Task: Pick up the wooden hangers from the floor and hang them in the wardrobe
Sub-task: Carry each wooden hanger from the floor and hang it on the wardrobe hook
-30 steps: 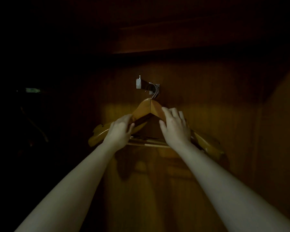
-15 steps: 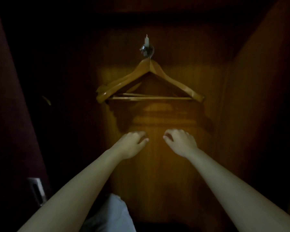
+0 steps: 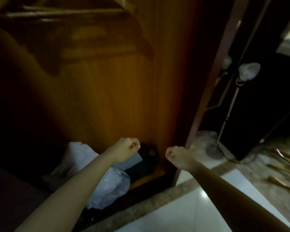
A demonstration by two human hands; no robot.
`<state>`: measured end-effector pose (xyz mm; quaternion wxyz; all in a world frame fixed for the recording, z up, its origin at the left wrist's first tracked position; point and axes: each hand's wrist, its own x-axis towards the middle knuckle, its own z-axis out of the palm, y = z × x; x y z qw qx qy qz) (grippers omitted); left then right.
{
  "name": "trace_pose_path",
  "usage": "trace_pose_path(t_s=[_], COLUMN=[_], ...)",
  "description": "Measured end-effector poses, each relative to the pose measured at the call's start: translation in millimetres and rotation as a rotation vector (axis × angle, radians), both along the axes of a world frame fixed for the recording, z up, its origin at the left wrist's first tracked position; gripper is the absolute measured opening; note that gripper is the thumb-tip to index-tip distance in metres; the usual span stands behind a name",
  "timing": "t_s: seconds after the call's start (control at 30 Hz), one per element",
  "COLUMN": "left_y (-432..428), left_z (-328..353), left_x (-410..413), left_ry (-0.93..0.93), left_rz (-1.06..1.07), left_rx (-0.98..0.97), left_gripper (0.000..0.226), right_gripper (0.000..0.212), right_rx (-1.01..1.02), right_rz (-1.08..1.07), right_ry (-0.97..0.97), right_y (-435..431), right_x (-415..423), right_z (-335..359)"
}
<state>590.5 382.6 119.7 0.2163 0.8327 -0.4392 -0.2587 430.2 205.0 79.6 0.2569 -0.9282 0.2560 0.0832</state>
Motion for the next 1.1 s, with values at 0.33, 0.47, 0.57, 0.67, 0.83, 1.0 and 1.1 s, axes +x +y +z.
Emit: trace_pose_path(t_s=[0.33,0.47,0.57,0.67,0.83,1.0,1.1], left_y=[-55.4,-81.7,-102.9,-124.7,-159.7,-188.4,-218.0], left_z=[-129.8,-160.7,-177.1,-196.5,-220.4,-240.4,-243.9], left_x=[-126.9,-188.7,-237.2,-277.9,-337.5,-380.8,-403.0], left_ry=[0.207,0.237,0.273,0.318,0.322,0.241,0.208], left_rz=[-0.174,-0.2,-0.172,-0.205,-0.289,-0.458,-0.565], left_rx=[0.226,0.298,0.35,0.427,0.556,0.724,0.782], left_gripper=[0.016,0.014,0.021,0.016,0.017,0.012,0.014], right_gripper=[0.031,0.032,0.031,0.03,0.028,0.016,0.025], right_rx=[-0.012,0.107,0.221,0.356,0.544,0.646,0.678], right_rz=[-0.203,-0.341,-0.498,-0.657,-0.886,-1.097,-1.148], right_ry=[0.377,0.486,0.522,0.509,0.446,0.405,0.395], right_y=[-13.8,-18.5,-21.7,-28.8,-36.6,-33.7,-36.0], right_x=[-215.2,-305.5,-368.7,-427.5,-510.6,-564.5,-575.9], right_z=[-105.7,-134.5,-151.3,-165.9,-185.0,-194.3,-201.4])
